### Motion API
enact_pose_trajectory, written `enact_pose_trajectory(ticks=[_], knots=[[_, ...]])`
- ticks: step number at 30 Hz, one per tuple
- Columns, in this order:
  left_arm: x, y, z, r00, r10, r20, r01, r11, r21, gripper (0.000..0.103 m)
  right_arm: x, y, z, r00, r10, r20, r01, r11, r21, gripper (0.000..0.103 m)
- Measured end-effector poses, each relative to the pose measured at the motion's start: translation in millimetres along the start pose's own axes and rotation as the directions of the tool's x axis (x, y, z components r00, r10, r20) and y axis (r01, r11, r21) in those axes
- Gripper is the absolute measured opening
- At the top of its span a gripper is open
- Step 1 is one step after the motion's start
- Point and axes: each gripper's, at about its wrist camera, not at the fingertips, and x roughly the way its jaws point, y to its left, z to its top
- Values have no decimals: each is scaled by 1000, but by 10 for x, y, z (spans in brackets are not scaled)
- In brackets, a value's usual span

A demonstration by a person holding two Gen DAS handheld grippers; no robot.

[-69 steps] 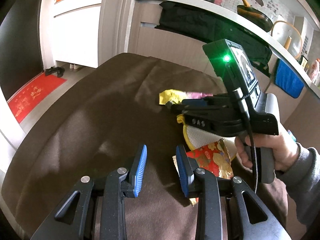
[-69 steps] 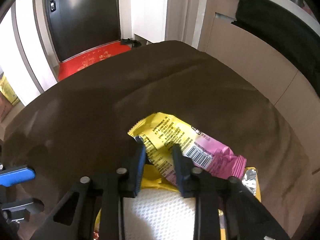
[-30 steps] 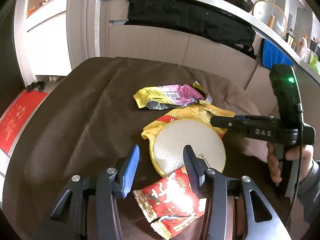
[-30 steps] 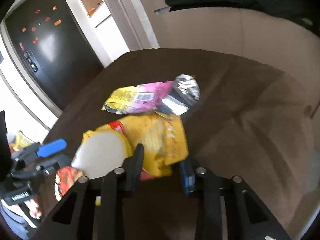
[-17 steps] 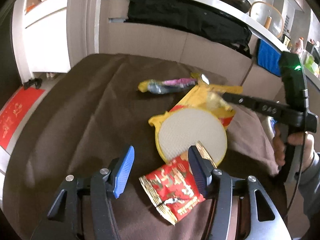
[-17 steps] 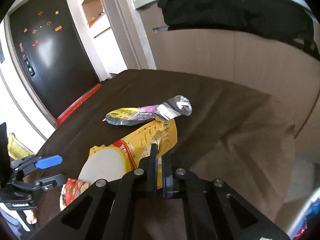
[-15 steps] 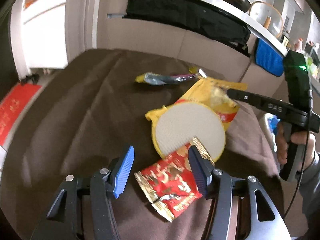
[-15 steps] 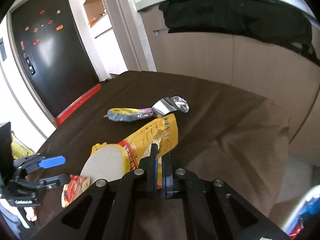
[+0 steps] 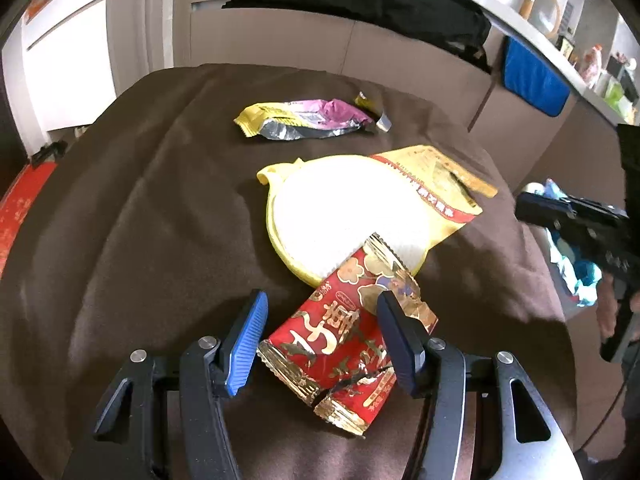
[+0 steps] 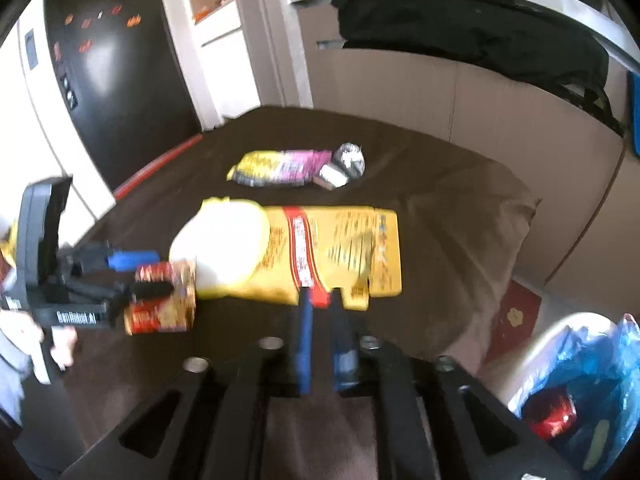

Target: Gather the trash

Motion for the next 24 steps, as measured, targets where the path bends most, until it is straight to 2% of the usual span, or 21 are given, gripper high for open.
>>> enact_pose_trajectory(ticks=[3, 5, 6, 7, 9, 10, 12, 15, 20, 24], knots=[[5, -52, -8, 999, 32, -21, -32, 999, 24, 57, 10, -31, -57, 999, -39, -7, 39, 999, -1, 28], [0, -87, -29, 998, 55, -21, -54, 998, 32, 53, 55, -90, -43, 995, -101, -23, 101, 995, 15, 28], [-4, -110, -45, 997, 69, -16, -68, 997, 40, 43, 79, -119, -36, 989, -148, -32, 148, 989, 18, 28], [-23, -144, -67, 996, 87, -8, -86, 995, 53, 28, 90, -135, -33, 984, -173, -32, 174, 985, 18, 28], [-65, -210, -103, 994, 104, 14, -105, 992, 71, 17, 103, -167, -57, 974, -226, -29, 226, 974, 5, 28], [-92, -245, -117, 994, 106, 26, -108, 991, 82, 8, 112, -185, -65, 974, -226, -26, 226, 974, 3, 28], [-152, -310, -113, 991, 118, 58, -123, 988, 93, 7, 150, -265, -73, 983, -183, -34, 184, 982, 39, 28], [-274, -373, -61, 986, 121, 110, -131, 987, 88, 5, 201, -435, -27, 999, -30, -15, 32, 986, 166, 28], [-423, -372, 56, 978, 125, 165, -135, 989, 52, 4, 337, -597, 166, 1000, 7, 10, -9, 964, 265, 28], [-486, -308, 82, 975, 122, 185, -128, 991, 22, 3, 542, -718, 288, 999, 49, -15, -41, 937, 346, 27]])
